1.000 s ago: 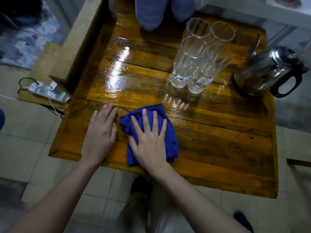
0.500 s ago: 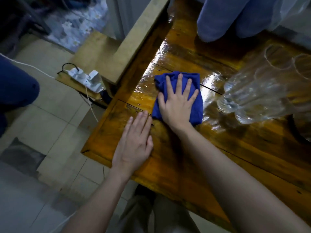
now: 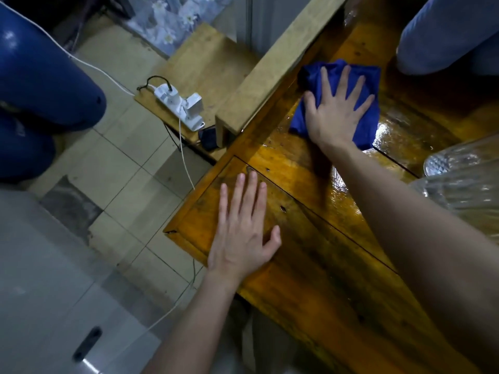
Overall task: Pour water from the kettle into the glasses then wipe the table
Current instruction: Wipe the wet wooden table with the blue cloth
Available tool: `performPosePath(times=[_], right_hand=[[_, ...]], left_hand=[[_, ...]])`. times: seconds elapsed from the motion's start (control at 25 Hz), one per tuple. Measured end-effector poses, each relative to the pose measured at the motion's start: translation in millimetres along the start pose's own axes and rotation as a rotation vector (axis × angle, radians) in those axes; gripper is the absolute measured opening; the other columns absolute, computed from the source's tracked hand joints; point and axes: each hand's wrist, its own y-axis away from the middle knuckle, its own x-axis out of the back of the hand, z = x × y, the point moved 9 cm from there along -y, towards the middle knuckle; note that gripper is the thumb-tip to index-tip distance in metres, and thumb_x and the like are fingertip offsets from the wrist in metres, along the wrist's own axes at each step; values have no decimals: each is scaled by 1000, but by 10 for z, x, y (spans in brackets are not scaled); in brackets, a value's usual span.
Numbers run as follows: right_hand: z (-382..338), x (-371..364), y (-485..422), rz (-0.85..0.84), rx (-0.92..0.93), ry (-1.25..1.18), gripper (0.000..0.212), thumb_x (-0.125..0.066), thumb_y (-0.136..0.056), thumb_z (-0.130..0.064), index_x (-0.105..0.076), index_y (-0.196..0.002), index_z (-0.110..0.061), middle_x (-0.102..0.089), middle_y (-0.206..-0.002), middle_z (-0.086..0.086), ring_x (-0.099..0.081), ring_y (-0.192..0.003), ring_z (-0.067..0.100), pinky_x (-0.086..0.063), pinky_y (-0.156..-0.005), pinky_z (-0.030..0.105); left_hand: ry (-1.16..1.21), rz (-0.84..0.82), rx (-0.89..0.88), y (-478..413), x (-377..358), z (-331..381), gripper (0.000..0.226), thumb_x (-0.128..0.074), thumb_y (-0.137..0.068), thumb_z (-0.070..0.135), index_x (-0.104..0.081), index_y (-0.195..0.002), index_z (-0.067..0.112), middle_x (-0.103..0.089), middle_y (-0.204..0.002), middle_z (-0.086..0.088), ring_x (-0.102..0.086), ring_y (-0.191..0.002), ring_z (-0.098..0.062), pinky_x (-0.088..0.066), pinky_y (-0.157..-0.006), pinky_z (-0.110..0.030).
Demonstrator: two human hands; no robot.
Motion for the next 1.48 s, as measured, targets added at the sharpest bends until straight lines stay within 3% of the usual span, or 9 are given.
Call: performPosePath(times=[0.24, 0.4, 0.64, 0.8, 0.92, 1.16, 1.48], right_hand=[[31, 49, 507, 36, 134, 2, 61, -26, -96, -55, -22, -154, -36, -12, -165, 5, -6, -151, 35, -1, -118, 60], [88, -27, 1308, -7, 196, -5, 62, -24, -96, -57, -20, -154, -36, -9, -166, 4, -3, -152, 32, -2, -119, 60], [232, -95, 2342, -85, 246, 39, 63, -19, -97, -60, -15, -155, -37, -5, -166, 1, 4, -152, 26, -2, -120, 58], [82, -152, 2639, -154, 375, 89, 65, -13, -96, -66, -11, -155, -38, -2, -166, 1, 7, -152, 27, -5, -118, 61], [-217, -216, 2616, -160, 386, 73, 66, -15, -95, -67, -11, -155, -39, -1, -166, 0, 7, -152, 28, -5, -118, 62], [-563, -202, 1992, -91, 293, 23, 72, -26, -91, -72, -16, -154, -39, -3, -166, 1, 5, -152, 28, 2, -119, 60], [-648, -159, 833, -60, 195, -1, 73, -23, -90, -72, -19, -154, -37, -4, -166, 4, 3, -152, 32, 5, -117, 62]], left_hand=[[-30, -14, 8, 14, 14, 7, 78, -33, -95, 51, -14, -153, 4, -3, -162, -18, 1, -151, -28, -9, -120, -54], [0, 1, -21, 24, 55, 33, 77, -33, -94, 51, -15, -153, 4, -6, -162, -16, -1, -151, -27, -8, -121, -52], [378, 111, -37, 62, 184, -107, 54, -45, -94, 29, -42, -144, 7, -34, -155, -8, -22, -147, -16, -4, -123, -34], [224, 155, -166, 19, 332, -461, 49, -48, -94, 22, -47, -140, 8, -40, -151, -9, -32, -143, -20, -22, -119, -42], [205, 127, -165, -42, 281, -726, 55, -38, -97, 33, -40, -145, 7, -34, -154, -10, -26, -145, -20, -24, -119, -44], [216, 156, -151, -63, 268, -720, 51, -40, -97, 24, -42, -144, 5, -37, -153, -10, -27, -145, -18, -21, -120, -36], [252, 184, -138, -68, 293, -732, 49, -40, -96, 21, -44, -143, 5, -38, -152, -10, -30, -144, -18, -20, -121, -35]])
